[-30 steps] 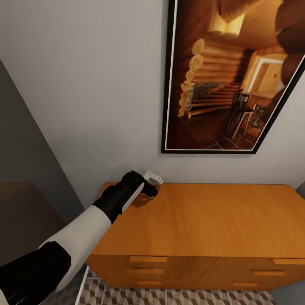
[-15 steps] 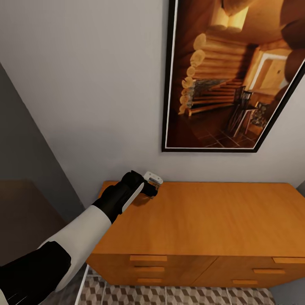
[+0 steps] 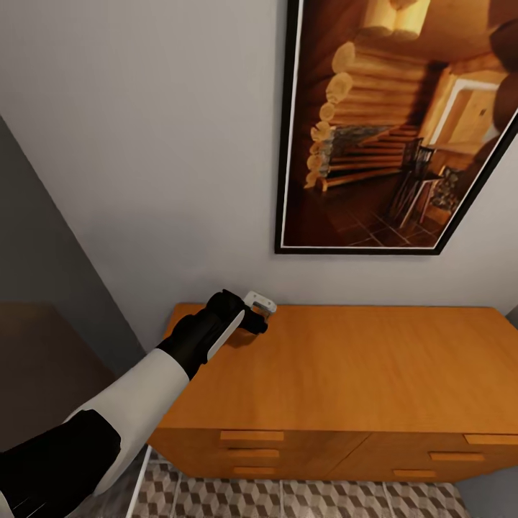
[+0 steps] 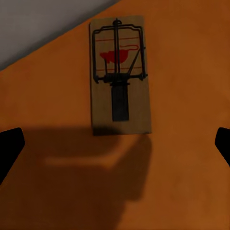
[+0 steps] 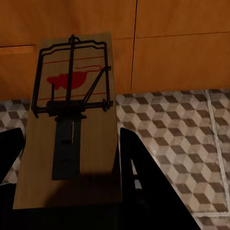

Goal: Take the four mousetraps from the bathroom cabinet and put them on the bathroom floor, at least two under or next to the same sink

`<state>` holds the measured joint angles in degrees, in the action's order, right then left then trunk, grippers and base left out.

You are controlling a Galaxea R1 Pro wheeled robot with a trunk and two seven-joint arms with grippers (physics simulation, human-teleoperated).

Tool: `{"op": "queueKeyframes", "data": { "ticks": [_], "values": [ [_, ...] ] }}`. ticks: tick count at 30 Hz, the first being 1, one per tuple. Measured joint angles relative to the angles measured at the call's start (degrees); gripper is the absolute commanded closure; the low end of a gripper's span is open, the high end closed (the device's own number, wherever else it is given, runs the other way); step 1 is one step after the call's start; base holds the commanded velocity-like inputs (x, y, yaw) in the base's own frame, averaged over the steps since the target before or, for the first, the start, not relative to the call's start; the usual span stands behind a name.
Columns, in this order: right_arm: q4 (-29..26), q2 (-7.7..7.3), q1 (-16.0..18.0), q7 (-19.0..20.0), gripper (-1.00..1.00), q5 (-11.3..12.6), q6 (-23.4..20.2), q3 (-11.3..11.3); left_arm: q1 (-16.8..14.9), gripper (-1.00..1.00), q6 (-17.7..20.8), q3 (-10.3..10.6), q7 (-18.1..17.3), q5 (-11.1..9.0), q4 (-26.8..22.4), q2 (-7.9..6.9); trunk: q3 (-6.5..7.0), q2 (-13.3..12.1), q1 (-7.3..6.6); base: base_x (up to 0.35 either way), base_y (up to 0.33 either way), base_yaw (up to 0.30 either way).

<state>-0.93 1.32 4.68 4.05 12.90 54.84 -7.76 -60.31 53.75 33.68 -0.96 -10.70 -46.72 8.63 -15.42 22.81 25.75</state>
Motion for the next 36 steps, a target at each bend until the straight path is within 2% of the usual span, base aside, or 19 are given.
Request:
{"op": "queueKeyframes", "data": {
  "ticks": [11,36],
  "values": [
    [0.00,0.00,-0.03,0.00,1.00,0.00,0.00,0.00,0.00,-1.00,0.00,0.00,0.00,0.00,0.05,0.00,-0.80,0.00,0.00,0.000,0.000,0.000],
    [0.00,0.01,0.01,0.01,1.00,0.00,0.00,-0.01,0.00,-1.00,0.00,0.07,0.00,0.00,0.13,0.00,-0.88,0.01,0.00,0.040,0.000,0.000]
  ]
}}
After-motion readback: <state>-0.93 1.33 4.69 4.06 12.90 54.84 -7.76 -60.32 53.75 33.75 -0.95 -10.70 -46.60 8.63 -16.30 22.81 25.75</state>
